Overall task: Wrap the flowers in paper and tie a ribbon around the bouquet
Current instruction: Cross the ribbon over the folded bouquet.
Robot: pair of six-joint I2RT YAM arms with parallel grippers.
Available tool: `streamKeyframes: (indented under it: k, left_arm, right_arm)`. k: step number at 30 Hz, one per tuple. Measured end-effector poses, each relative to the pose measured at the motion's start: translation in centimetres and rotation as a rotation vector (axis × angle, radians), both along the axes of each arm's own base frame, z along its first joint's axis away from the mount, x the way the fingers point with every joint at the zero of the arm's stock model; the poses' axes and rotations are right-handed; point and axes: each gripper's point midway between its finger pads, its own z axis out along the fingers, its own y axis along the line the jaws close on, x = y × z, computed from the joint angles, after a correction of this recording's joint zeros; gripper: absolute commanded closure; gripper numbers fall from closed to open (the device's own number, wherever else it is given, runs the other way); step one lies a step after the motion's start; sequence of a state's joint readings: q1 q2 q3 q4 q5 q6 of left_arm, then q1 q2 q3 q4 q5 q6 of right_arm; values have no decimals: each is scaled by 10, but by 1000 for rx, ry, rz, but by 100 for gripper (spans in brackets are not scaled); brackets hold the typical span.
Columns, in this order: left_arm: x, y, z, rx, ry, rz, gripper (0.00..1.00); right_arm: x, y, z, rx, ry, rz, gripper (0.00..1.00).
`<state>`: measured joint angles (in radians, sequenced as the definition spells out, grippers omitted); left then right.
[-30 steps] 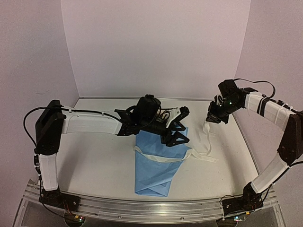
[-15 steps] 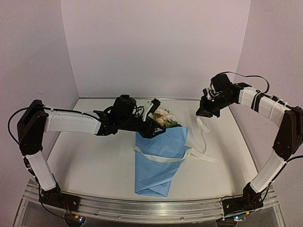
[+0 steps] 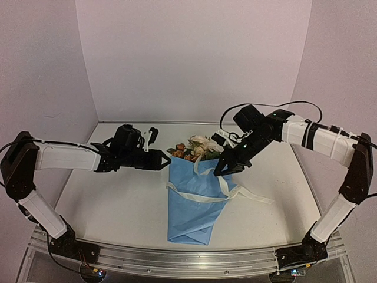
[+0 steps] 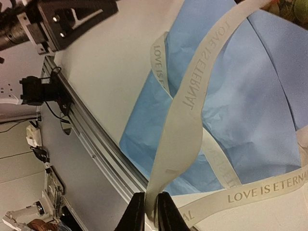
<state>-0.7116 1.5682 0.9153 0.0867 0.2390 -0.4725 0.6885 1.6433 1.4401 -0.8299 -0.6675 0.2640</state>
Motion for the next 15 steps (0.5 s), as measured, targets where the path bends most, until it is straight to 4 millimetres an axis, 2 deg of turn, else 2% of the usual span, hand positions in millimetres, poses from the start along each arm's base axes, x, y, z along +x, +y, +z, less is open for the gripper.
streamKeyframes:
  k: [2, 5, 7, 9, 11, 15]
  left_arm:
    - [0, 4, -5, 16, 16, 13, 47]
    - [0, 8, -9, 31, 32, 23, 47]
    - [0, 10, -11, 37, 36, 27, 47]
    - [0, 11, -11, 41, 41, 29, 47]
    - [0, 13, -10, 41, 40, 32, 47]
    - [0, 18, -3, 39, 37, 41, 47]
  right_arm:
    - [-8, -10, -13, -45, 46, 6, 67]
    - [-15, -20, -22, -95, 81, 12, 42]
    - [-18, -23, -24, -120, 78, 19, 30]
    - [-18, -26, -24, -155, 53, 28, 27]
    - [-13, -26, -23, -192, 24, 20, 31]
    - [18, -11, -22, -264, -63, -15, 33]
